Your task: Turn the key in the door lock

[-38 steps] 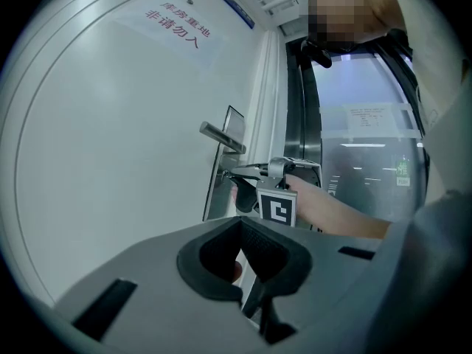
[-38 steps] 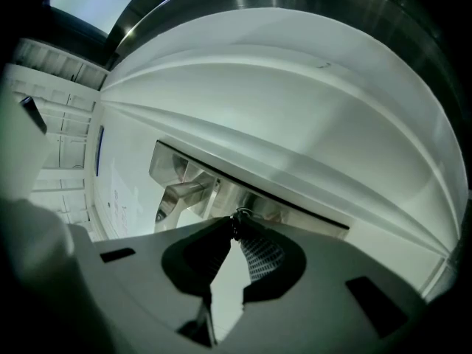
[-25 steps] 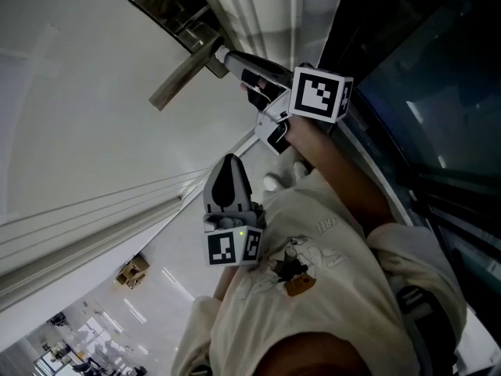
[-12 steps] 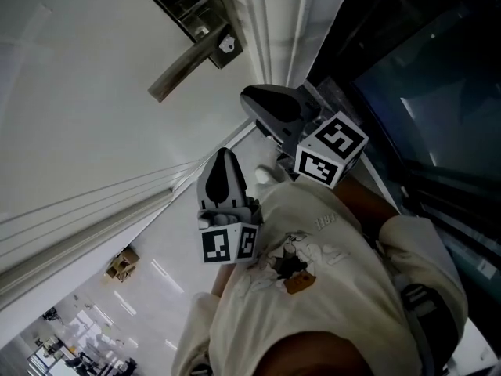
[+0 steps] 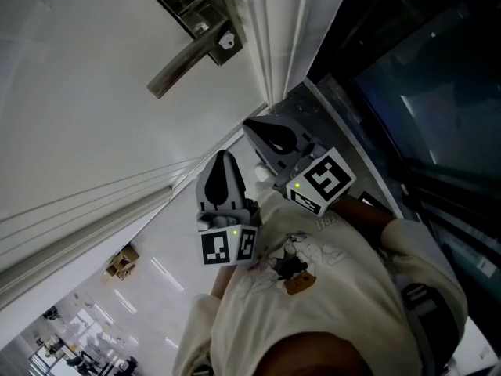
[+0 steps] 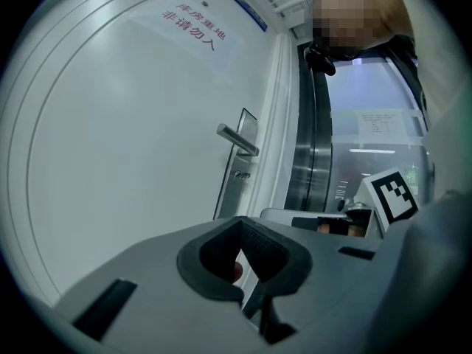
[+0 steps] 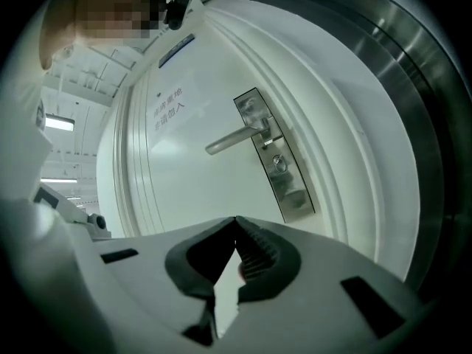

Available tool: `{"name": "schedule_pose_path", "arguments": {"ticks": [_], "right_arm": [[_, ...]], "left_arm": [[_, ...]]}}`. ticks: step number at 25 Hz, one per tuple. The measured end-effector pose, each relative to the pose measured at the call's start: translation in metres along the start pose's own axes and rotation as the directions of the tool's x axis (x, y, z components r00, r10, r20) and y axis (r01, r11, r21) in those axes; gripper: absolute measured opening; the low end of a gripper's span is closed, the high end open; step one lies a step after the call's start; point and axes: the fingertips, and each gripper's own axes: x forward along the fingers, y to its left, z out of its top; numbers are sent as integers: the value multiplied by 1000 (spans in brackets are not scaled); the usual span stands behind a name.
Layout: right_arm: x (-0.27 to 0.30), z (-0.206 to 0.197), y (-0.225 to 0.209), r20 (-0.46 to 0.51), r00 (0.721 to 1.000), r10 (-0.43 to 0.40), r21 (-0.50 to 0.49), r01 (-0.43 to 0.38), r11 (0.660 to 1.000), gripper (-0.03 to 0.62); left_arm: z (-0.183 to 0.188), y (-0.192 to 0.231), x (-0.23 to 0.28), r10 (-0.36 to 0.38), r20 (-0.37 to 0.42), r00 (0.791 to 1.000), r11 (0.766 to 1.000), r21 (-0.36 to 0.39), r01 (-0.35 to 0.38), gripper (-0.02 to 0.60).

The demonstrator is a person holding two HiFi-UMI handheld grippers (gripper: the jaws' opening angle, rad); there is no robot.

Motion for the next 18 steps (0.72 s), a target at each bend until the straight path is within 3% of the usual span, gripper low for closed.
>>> {"name": "schedule_pose_path", "arguments": {"ticks": [5, 14, 18], "right_arm": [[-15, -2, -1, 0, 1000, -30, -21, 30, 999, 6], [-46, 1, -2, 14, 1000, 13, 41, -14, 999, 6], [-59, -4, 13, 5, 1000, 14, 31, -14, 999, 6]], "left_arm": [[-8, -13, -10, 22, -13, 1000, 1000, -2, -22, 5], [-23, -33, -22, 98, -64, 993, 995, 21, -97, 6], [-29, -39, -37, 87, -68, 994, 996, 10, -87, 5]]}}
